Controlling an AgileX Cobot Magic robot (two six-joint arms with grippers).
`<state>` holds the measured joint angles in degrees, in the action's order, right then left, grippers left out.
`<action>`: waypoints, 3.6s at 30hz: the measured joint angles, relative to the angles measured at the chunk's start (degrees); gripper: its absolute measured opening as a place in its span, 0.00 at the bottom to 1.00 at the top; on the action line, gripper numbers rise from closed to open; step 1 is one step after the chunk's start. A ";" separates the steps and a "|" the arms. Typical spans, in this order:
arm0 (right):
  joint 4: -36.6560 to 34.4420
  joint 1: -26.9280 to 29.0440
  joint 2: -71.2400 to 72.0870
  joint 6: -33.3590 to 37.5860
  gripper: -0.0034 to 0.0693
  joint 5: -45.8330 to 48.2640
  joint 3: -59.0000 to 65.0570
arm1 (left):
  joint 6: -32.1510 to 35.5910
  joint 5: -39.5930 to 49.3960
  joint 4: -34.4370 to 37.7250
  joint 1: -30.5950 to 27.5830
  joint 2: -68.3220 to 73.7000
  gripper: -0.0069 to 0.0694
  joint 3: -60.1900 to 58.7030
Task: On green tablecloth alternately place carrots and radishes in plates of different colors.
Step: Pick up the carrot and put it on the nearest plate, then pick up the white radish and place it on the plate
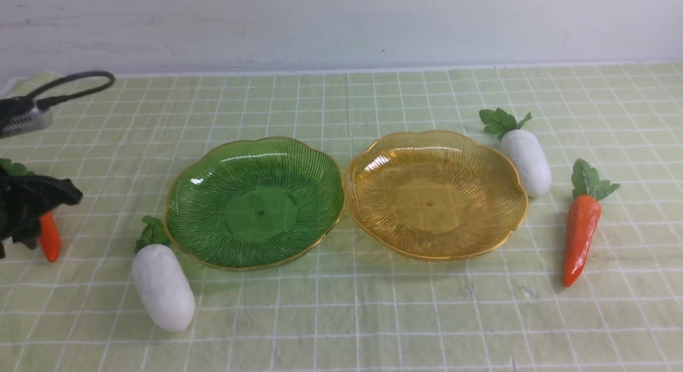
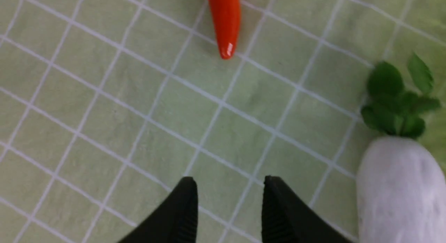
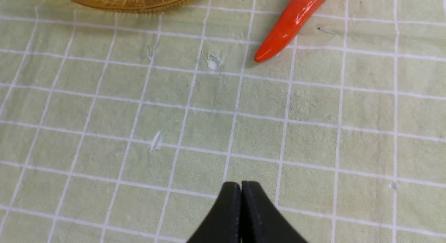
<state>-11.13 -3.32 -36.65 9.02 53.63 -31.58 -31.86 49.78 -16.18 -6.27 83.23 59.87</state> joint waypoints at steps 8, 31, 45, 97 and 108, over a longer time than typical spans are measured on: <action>-1.34 0.00 0.00 0.00 0.03 -0.40 0.00 | 4.74 -0.45 4.90 -7.28 12.39 0.63 12.77; -1.50 0.00 0.00 0.00 0.03 -0.65 0.00 | 0.17 -11.75 8.69 -11.15 32.83 0.58 16.83; -2.48 0.00 0.00 0.00 0.03 -0.93 0.00 | 15.03 6.61 11.88 -7.09 16.60 0.35 21.08; -5.98 0.00 0.00 0.57 0.03 -2.59 0.65 | 16.03 14.47 16.18 11.09 16.83 0.81 10.04; -6.83 0.00 0.00 0.57 0.03 -2.80 0.65 | 13.01 9.72 17.37 11.09 21.87 0.81 9.99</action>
<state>-17.95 -3.32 -36.65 9.59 50.83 -30.92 -18.85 59.49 1.19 4.82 105.10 69.86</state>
